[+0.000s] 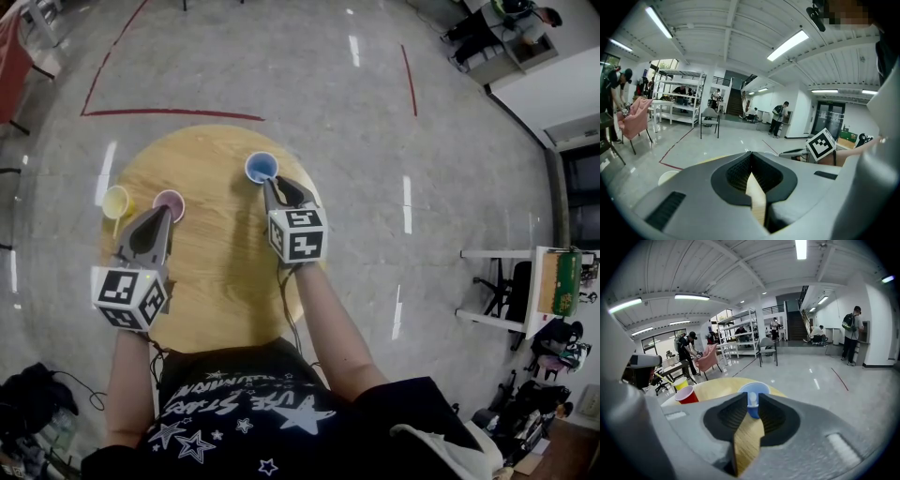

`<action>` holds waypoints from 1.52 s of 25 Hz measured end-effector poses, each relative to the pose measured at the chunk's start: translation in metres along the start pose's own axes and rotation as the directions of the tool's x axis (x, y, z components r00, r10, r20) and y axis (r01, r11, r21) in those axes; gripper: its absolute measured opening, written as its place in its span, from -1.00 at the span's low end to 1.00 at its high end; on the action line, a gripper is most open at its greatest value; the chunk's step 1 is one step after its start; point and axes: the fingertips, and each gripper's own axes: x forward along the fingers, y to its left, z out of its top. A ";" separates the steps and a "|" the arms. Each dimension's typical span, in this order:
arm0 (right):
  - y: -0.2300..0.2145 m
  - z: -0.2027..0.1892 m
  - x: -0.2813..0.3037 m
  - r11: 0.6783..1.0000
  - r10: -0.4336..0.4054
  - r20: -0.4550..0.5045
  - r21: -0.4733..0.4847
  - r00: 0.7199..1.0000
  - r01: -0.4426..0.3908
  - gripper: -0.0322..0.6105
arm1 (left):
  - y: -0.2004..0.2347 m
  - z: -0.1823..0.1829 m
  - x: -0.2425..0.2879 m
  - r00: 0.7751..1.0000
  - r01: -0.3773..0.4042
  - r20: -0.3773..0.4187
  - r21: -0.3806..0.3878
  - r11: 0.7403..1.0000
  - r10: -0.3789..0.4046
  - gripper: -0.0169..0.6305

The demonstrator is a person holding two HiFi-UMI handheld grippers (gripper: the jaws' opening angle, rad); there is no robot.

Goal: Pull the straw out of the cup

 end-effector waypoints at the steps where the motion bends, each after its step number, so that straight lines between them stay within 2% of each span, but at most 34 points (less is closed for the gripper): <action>1: 0.001 0.001 0.000 1.000 -0.001 0.000 0.000 1.000 0.001 -0.69 | 0.000 0.000 0.000 1.000 0.003 -0.001 0.000 1.000 -0.003 -0.93; 6: -0.002 0.006 -0.002 0.999 -0.029 0.018 0.016 0.999 0.029 -0.71 | 0.001 -0.001 0.000 1.000 0.017 -0.008 0.004 1.000 -0.017 -0.93; 7: -0.002 0.006 -0.002 0.999 -0.032 0.020 0.017 0.999 0.032 -0.78 | 0.002 0.000 0.000 1.000 0.019 -0.010 0.006 1.000 -0.019 -0.93; 21: 0.000 0.022 -0.026 0.995 -0.102 0.069 0.017 0.992 0.101 -0.78 | -0.001 0.012 -0.011 0.997 0.072 0.009 0.038 0.997 -0.073 -0.93; 26: 0.007 0.032 -0.048 0.990 -0.137 0.099 0.021 0.986 0.136 -0.78 | -0.011 0.025 -0.020 0.992 0.128 0.017 0.038 0.991 -0.128 -0.93; 31: 0.023 0.039 -0.074 0.982 -0.189 0.128 0.036 0.974 0.186 -0.78 | -0.006 0.017 -0.034 0.984 0.173 0.022 0.054 0.983 -0.174 -0.93; 38: 0.053 0.043 -0.094 0.963 -0.268 0.156 0.073 0.951 0.260 -0.78 | 0.009 0.021 -0.044 0.961 0.272 0.030 0.075 0.959 -0.275 -0.93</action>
